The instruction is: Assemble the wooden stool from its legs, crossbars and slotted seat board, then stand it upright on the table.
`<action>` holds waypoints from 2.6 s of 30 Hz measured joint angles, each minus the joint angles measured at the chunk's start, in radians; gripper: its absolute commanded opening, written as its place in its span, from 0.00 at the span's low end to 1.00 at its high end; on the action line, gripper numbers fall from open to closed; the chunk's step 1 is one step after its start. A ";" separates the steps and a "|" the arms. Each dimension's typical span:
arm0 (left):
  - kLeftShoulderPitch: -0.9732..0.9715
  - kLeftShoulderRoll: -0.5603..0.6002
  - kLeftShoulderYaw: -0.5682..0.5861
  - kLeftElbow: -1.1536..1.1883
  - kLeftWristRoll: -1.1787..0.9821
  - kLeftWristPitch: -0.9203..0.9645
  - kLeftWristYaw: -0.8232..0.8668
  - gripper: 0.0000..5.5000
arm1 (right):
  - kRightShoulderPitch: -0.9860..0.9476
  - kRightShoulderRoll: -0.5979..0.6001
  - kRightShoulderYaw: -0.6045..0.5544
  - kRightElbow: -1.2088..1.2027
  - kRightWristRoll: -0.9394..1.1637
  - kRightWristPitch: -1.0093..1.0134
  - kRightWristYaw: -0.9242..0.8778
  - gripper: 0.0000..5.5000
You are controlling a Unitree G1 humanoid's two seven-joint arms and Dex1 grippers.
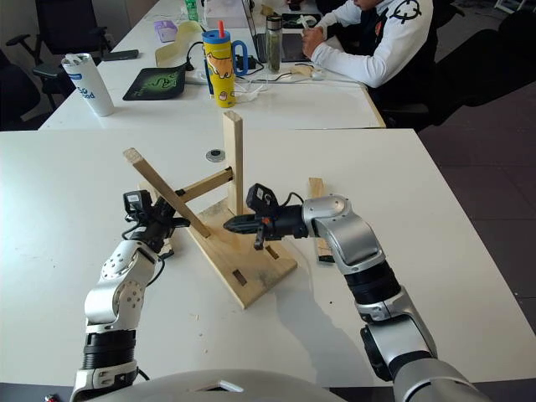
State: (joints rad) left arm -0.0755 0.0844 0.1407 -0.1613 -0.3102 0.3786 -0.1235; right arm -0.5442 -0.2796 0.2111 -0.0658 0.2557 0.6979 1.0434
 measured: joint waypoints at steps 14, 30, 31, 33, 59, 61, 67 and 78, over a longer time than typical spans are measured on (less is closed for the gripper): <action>-0.029 -0.022 -0.023 0.034 0.017 -0.029 0.012 0.12 | -0.068 -0.173 0.240 0.332 -0.435 -0.304 -0.200 0.00; -0.357 -0.045 -0.090 0.491 0.106 -0.212 -0.054 0.12 | 0.021 -0.178 0.296 0.227 -0.485 -0.266 -0.150 0.00; -0.357 -0.041 -0.090 0.505 0.108 -0.215 -0.061 0.12 | 0.021 -0.156 0.282 0.244 -0.485 -0.256 -0.184 0.00; -0.356 -0.031 -0.085 0.514 0.108 -0.216 -0.067 0.12 | 0.016 -0.117 0.260 0.286 -0.487 -0.242 -0.253 0.00; -0.149 0.026 -0.004 0.227 0.077 -0.147 -0.070 0.12 | -0.054 -0.109 -0.295 0.376 -0.262 -0.340 -0.608 0.00; -0.115 0.026 0.003 0.185 0.074 -0.135 -0.059 0.12 | 0.032 -0.130 -0.350 0.309 -0.215 -0.267 -0.603 0.05; -0.029 -0.001 0.007 0.095 0.073 -0.113 -0.025 0.12 | 0.262 -0.185 -0.410 0.145 -0.110 0.050 -0.552 0.24; 0.006 -0.002 0.004 0.064 0.077 -0.112 -0.004 0.12 | 0.309 -0.210 -0.377 0.000 0.019 0.295 -0.498 0.48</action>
State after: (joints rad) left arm -0.0692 0.0821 0.1443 -0.0973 -0.2333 0.2670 -0.1274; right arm -0.2352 -0.4891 -0.1656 -0.0658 0.2745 0.9924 0.5450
